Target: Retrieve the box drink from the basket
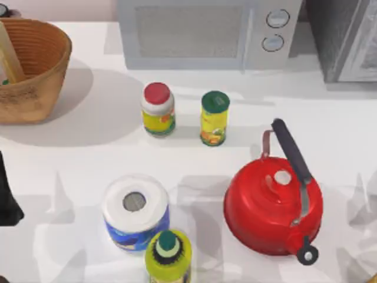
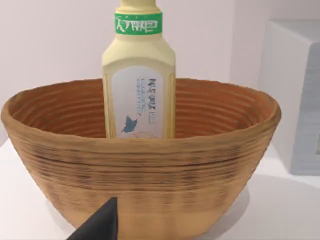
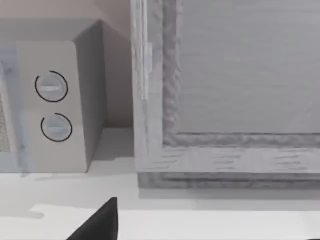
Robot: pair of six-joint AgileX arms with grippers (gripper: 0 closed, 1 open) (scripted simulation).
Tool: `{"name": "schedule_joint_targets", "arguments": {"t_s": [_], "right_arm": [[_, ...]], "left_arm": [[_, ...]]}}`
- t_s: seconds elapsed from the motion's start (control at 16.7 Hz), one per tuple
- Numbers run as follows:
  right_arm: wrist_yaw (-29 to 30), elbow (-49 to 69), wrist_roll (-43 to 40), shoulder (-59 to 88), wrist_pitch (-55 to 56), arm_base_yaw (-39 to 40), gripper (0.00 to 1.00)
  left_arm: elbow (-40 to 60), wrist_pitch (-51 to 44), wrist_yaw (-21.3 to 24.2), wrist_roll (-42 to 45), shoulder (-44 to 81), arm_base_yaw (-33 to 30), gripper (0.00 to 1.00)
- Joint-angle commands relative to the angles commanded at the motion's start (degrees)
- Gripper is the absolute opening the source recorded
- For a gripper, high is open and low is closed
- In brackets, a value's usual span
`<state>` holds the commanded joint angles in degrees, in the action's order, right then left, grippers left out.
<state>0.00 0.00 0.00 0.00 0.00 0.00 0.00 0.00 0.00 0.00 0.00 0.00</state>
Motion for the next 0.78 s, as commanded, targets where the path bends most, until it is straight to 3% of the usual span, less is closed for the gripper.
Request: {"name": "schedule_joint_targets", "arguments": {"t_s": [0.36, 0.78], "right_arm": [[0.0, 0.0, 0.0, 0.0, 0.0, 0.0, 1.00], [0.0, 0.0, 0.0, 0.0, 0.0, 0.0, 1.00]], "left_arm": [[1.3, 3.4, 0.6, -0.4, 5.8, 0.6, 1.00], [10.6, 22.6, 3.6, -0.1, 33.5, 3.0, 1.00]]}}
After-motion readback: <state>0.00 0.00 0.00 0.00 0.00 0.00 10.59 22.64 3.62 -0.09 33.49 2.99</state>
